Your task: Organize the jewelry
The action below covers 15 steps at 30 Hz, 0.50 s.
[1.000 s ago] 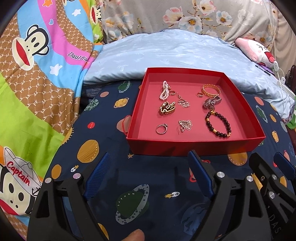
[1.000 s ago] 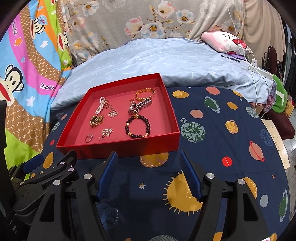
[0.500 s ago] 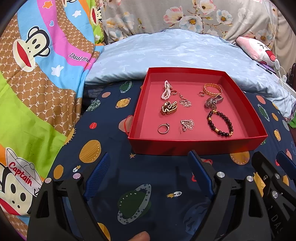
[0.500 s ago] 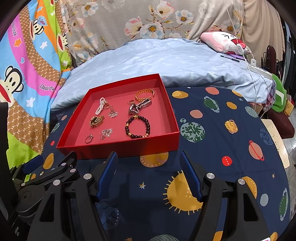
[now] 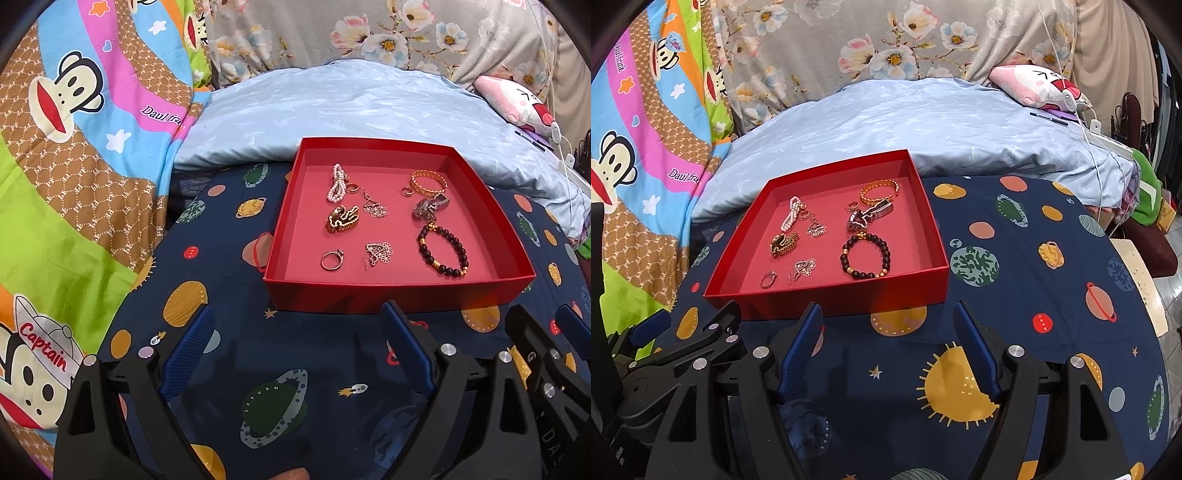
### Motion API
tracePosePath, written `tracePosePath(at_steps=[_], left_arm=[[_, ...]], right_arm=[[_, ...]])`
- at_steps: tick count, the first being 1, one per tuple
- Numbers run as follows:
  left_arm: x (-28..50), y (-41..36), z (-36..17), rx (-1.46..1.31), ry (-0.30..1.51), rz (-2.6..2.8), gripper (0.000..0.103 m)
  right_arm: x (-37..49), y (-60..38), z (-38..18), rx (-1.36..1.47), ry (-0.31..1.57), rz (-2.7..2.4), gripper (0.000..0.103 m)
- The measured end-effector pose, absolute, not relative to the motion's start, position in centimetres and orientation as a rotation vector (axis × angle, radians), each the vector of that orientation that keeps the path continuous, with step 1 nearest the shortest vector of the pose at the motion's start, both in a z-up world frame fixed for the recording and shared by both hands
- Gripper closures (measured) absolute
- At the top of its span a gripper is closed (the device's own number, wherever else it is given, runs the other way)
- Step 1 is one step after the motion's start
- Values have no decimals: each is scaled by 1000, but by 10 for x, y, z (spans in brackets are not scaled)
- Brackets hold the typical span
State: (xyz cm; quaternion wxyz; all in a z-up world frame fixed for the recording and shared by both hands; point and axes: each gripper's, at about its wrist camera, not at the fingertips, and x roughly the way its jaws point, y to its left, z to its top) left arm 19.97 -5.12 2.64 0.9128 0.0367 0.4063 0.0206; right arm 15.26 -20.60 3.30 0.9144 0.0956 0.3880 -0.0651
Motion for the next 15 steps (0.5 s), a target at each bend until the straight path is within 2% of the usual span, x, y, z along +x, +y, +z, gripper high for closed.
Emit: tracePosePath(at_steps=[15], left_arm=[[201,-50,27,72,841,43,14]], right_arm=[[154,-205,33,196,799,-142,29]])
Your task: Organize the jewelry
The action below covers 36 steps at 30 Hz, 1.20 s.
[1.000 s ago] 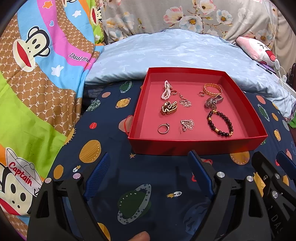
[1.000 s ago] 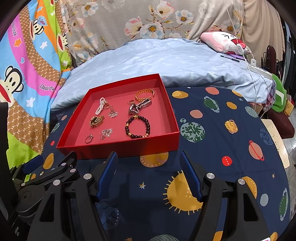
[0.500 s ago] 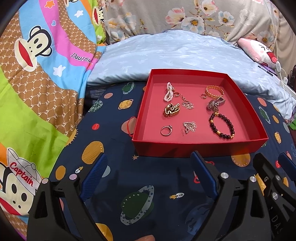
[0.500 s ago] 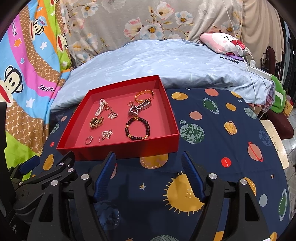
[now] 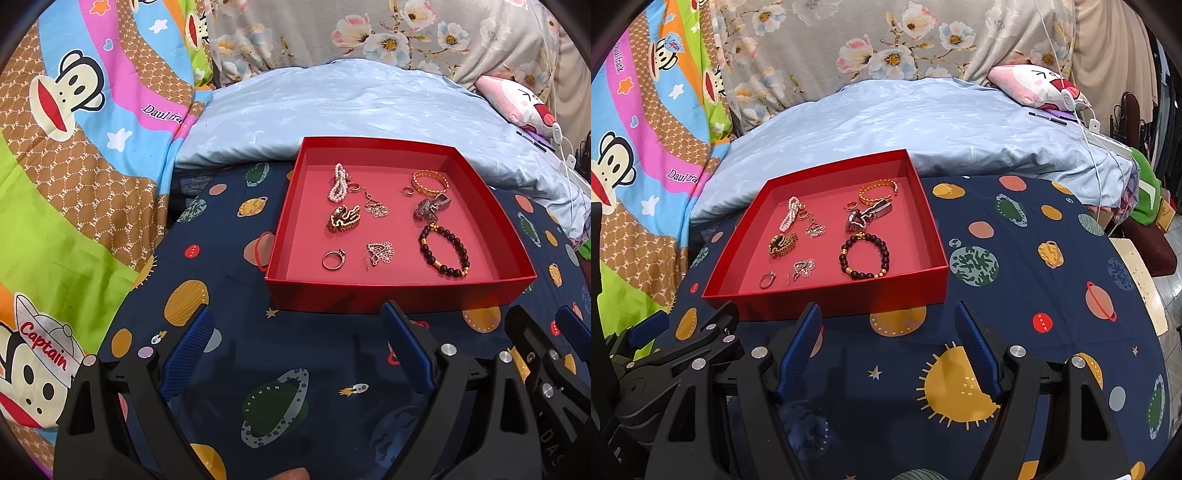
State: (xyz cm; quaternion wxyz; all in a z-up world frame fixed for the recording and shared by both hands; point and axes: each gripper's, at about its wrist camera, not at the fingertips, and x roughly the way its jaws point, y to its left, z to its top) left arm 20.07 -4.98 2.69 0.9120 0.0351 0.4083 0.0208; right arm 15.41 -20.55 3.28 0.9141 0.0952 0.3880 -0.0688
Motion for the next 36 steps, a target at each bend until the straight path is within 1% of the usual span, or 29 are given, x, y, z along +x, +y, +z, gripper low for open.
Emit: tracePosePath(at_steps=[36], left_arm=[[199,-46,25,63,865,47,11]], right_arm=[[152,-204,29,191,799,-159,26]])
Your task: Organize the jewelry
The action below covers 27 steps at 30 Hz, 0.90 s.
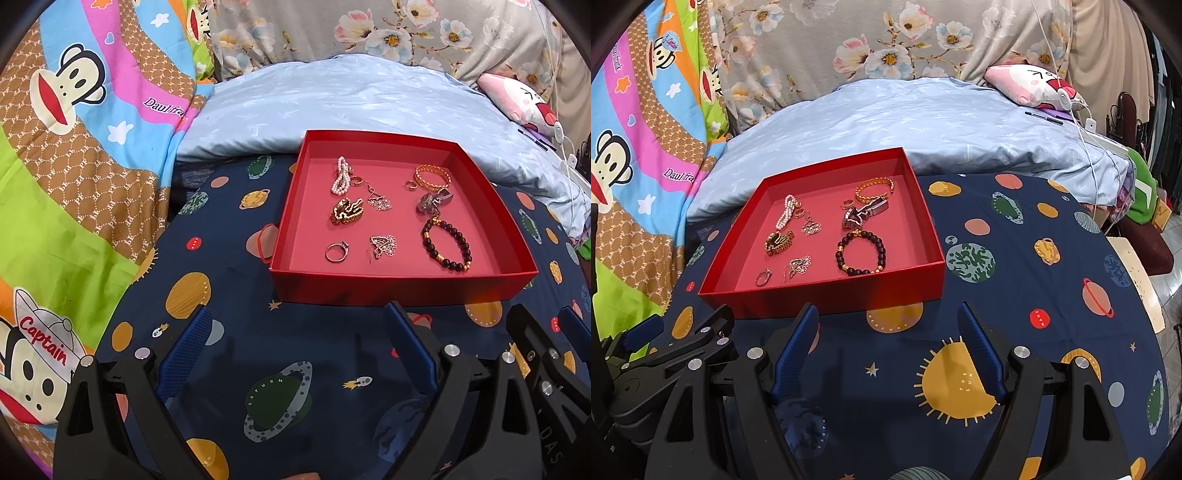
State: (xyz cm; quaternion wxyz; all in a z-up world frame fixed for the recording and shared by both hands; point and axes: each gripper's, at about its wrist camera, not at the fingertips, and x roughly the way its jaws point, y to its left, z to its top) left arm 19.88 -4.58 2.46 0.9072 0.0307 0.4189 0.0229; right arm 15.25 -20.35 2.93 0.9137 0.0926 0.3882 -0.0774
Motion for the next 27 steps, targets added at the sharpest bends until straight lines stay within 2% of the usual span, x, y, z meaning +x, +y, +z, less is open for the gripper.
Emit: tracePosePath(at_steps=[27], left_arm=[[199,-45,24,74,878,70,11]], right_arm=[[151,-202,29,171,801,-183,23]])
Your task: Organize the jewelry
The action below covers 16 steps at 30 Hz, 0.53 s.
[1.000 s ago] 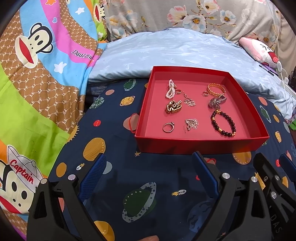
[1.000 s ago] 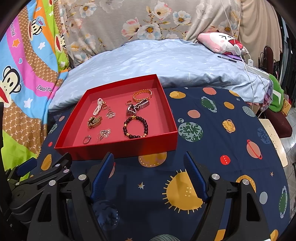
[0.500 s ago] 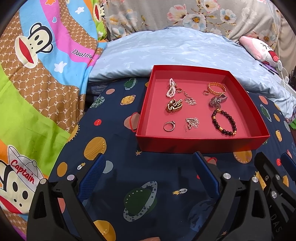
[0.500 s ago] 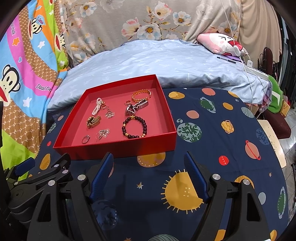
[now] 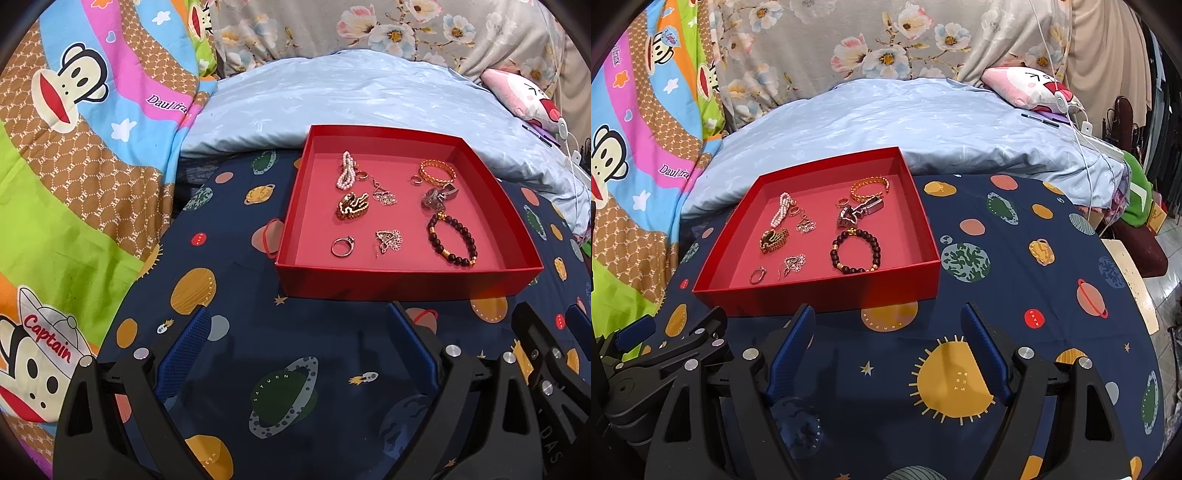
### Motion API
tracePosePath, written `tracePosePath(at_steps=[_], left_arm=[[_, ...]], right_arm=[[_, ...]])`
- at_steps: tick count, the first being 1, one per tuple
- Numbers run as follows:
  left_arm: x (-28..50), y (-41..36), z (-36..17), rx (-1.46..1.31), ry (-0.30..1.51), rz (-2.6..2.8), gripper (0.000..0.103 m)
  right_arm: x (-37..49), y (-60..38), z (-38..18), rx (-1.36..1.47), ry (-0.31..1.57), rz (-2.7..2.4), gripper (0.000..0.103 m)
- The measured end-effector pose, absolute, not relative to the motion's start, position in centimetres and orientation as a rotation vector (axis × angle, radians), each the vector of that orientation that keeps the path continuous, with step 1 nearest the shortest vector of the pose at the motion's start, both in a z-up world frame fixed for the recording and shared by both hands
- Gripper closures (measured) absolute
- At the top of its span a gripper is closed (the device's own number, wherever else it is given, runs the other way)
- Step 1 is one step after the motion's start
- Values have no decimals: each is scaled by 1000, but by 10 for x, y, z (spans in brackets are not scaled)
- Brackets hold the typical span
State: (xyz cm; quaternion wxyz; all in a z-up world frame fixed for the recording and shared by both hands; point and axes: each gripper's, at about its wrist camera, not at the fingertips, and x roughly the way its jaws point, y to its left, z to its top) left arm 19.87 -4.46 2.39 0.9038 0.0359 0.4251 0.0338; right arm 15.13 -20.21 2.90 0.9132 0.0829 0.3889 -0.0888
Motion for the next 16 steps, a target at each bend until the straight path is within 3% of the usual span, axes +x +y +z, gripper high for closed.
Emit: tracePosePath(at_steps=[16], left_arm=[[198,-44,24,66,873,62,11]], right_arm=[[148,-202,30,167,793,-210,19]])
